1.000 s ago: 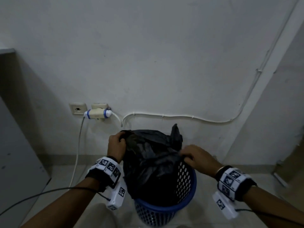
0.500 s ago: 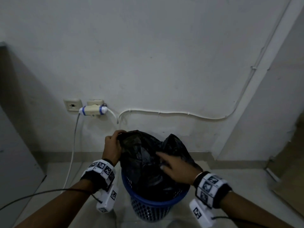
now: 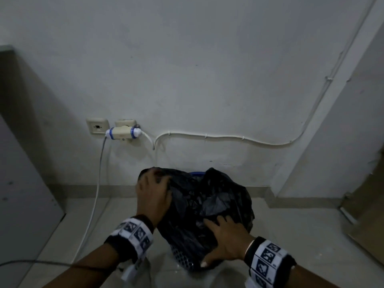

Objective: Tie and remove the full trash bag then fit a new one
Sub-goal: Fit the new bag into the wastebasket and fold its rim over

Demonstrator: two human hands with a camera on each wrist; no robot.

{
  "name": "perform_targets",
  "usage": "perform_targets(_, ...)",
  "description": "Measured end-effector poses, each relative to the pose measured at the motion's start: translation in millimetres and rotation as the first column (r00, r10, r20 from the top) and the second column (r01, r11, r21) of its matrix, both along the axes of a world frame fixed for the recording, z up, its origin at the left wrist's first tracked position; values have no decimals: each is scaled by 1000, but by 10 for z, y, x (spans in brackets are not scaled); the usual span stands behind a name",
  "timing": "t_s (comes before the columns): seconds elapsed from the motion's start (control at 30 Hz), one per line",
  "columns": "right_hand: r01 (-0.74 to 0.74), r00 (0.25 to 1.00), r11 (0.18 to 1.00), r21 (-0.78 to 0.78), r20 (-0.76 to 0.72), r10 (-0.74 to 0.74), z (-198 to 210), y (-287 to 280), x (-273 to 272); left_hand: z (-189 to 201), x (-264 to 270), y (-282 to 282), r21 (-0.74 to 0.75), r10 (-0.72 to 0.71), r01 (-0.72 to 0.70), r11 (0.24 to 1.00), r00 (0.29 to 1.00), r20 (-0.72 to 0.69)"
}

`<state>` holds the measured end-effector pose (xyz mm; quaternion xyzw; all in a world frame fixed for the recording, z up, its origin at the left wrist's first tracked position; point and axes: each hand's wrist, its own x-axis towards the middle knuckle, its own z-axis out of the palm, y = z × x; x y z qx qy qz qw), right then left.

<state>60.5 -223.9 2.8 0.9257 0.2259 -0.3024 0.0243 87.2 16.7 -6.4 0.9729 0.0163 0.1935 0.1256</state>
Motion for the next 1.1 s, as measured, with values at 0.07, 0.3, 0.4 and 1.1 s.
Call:
perform_targets(0.07,66,997,998,21,30,-67,-69,-43,-28,-28,-162,-150,179,-90,107,978,991,-101)
perform_targets(0.3,496,741,507,704,-39,-670,-450,-484,155,-453,-251,118,-233,-151,-10,972,734,-662)
perform_targets(0.4,614,583,385,689,-68,-809,-542,-750,301,-553,-185,299,-400,-258,-4,917,756,-601)
perform_targets(1.1,65,916,834,549,300,-268,-80,-558,1242,-601,936,234,-191,-207,144,971,907,-367)
